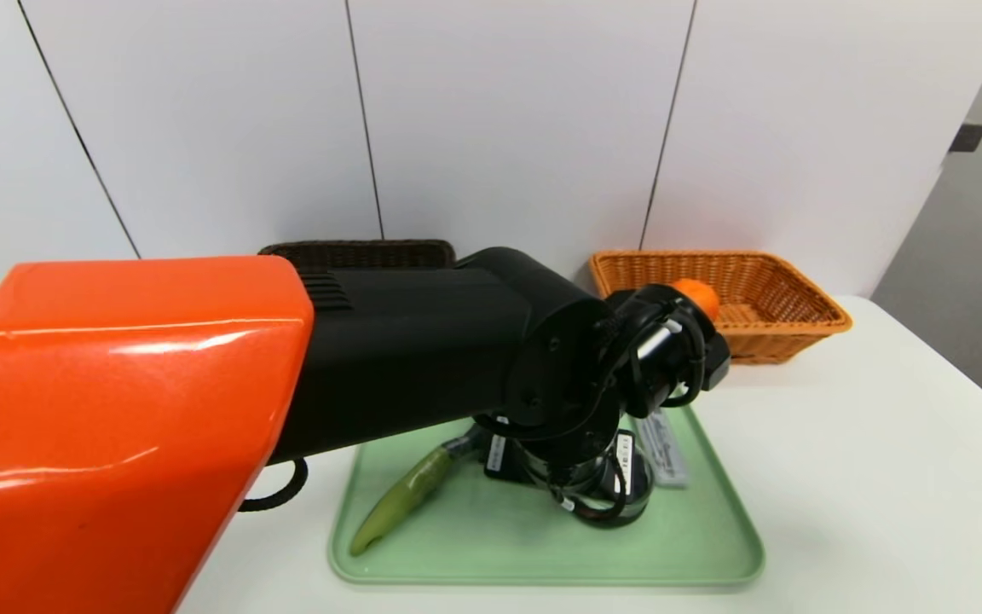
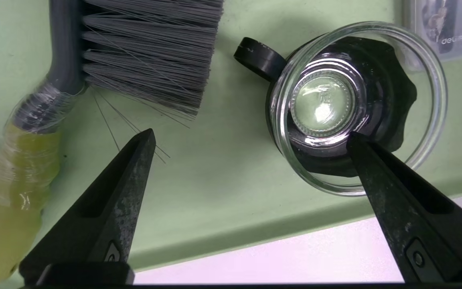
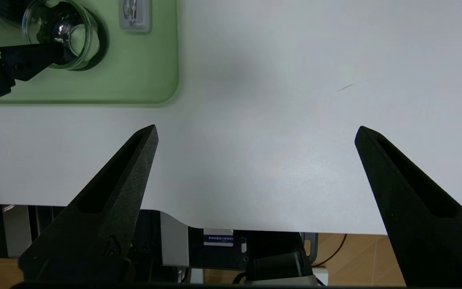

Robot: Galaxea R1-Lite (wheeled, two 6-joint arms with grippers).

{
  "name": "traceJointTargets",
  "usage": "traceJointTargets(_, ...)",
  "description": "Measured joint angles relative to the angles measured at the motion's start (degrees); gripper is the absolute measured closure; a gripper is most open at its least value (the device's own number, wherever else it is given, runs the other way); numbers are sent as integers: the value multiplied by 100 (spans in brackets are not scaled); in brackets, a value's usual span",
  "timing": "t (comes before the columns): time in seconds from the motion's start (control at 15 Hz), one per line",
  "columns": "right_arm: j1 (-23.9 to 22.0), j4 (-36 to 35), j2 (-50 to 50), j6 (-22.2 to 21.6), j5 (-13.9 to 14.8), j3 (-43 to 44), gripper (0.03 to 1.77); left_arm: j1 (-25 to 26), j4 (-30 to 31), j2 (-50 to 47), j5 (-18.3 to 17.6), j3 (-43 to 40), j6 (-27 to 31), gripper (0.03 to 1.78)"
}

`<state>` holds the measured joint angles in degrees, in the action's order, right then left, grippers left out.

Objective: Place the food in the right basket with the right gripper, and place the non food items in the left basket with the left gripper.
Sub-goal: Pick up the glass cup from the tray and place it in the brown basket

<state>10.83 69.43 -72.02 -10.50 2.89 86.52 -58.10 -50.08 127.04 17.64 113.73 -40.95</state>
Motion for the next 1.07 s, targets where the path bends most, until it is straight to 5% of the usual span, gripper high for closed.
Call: traceJointTargets(1.07,6,-2,361,61,0,-356,11,28,85,226,-108,6,-163,12)
